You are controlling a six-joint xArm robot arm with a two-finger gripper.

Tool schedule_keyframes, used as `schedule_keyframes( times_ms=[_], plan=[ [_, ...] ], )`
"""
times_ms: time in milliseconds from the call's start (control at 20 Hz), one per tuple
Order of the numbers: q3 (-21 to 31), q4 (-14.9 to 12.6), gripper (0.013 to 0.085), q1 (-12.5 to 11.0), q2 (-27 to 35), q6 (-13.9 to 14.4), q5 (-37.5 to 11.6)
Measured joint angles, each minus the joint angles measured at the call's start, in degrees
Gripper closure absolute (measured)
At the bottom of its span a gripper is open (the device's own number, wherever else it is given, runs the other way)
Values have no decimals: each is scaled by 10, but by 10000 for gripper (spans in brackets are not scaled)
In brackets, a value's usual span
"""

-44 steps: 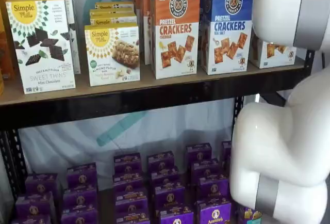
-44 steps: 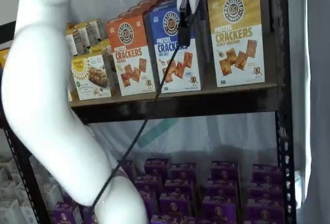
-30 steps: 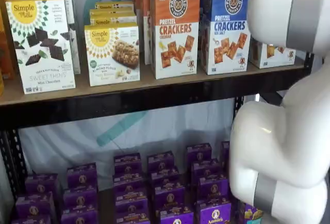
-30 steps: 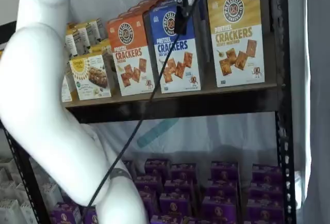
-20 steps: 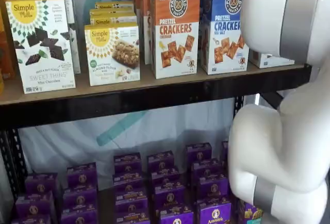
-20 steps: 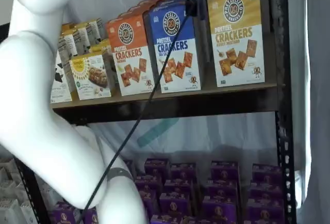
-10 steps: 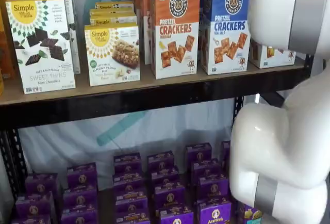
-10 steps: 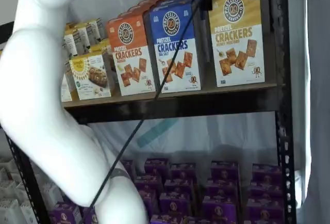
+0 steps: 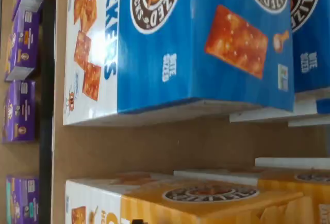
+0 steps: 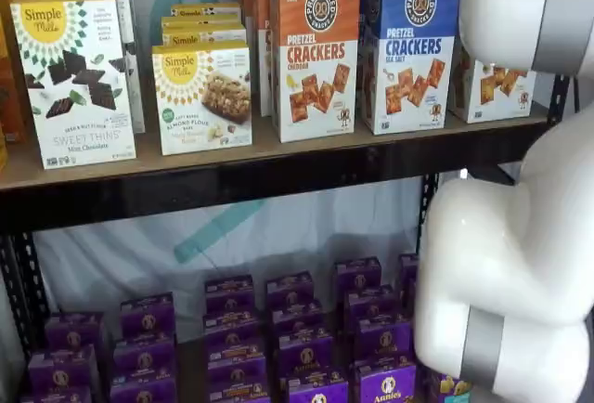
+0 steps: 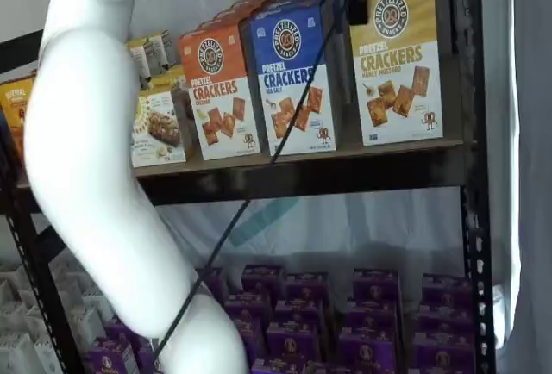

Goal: Retrieve the yellow and white box located on the top shelf, the sixth one from the left

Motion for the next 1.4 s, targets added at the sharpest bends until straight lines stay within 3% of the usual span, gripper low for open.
schedule_keyframes(
  times_ms=[450, 1050, 1400],
  plan=[
    [-13, -25, 130, 12, 25, 0, -11],
    [-103, -108, 130, 31, 77, 26, 88],
    [-127, -157, 130, 51, 87, 36, 115]
  ],
)
